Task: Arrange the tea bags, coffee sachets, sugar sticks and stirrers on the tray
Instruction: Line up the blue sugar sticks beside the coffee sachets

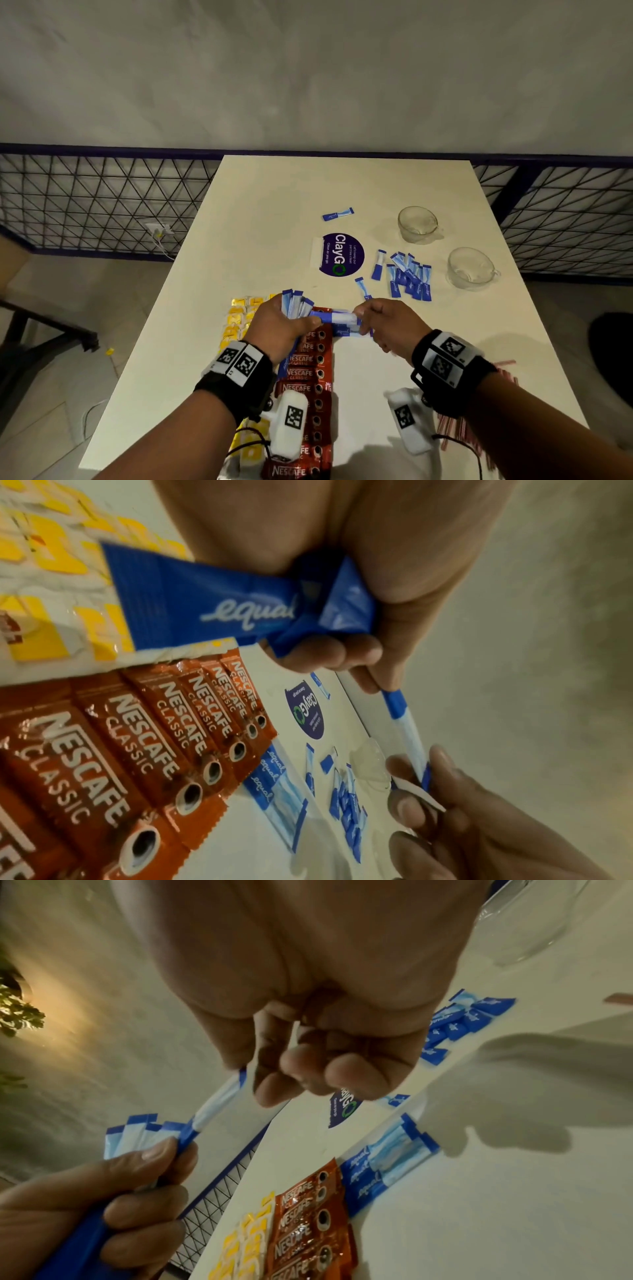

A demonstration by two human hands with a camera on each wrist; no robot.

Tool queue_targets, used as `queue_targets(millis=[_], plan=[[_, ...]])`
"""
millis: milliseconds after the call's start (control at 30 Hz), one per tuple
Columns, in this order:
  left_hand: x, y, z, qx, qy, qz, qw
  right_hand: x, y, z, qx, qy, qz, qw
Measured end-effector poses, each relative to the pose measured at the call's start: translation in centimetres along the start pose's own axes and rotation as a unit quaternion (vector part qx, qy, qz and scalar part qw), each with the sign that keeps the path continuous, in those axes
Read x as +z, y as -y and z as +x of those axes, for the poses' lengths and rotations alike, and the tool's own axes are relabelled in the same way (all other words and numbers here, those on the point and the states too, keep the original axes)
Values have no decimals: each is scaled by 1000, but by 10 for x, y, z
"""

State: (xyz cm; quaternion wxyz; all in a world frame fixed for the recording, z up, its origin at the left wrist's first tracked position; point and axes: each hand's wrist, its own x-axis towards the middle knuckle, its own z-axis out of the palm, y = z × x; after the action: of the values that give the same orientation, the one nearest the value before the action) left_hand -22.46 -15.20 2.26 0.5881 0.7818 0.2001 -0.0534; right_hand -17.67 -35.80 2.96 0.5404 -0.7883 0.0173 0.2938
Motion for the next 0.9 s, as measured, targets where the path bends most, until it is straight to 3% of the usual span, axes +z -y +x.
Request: queue_targets(millis=[100, 167, 267, 333, 433, 533, 600, 667, 767, 900], plan=[[1, -7, -2, 45, -33, 57, 997, -2, -4, 2, -23, -84, -135, 987], [3, -12, -3, 78, -52, 121, 988, 2, 0, 0, -56, -91, -151, 983], [11, -23, -11, 156, -30, 178, 971, 18, 10, -2, -41, 1, 32, 999], [13, -29, -15, 221, -15, 209, 952, 20, 14, -2, -17, -10, 138, 990], [6, -30, -18, 276, 2, 269, 923, 13, 15, 1, 8, -32, 183, 982], [2, -25, -21, 259, 26, 290, 921, 12, 12, 1, 12, -33, 202, 979], [2, -20, -21, 204, 4, 201, 958, 14, 12, 1, 10, -49, 246, 968], [2, -16, -21, 100, -32, 52, 993, 15, 11, 2, 2, -63, 300, 952], [1, -14, -20, 27, -40, -75, 996, 14, 13, 1, -23, -74, 337, 938], [4, -17, -15, 27, -40, -109, 993, 16, 12, -2, -41, -62, 306, 949]])
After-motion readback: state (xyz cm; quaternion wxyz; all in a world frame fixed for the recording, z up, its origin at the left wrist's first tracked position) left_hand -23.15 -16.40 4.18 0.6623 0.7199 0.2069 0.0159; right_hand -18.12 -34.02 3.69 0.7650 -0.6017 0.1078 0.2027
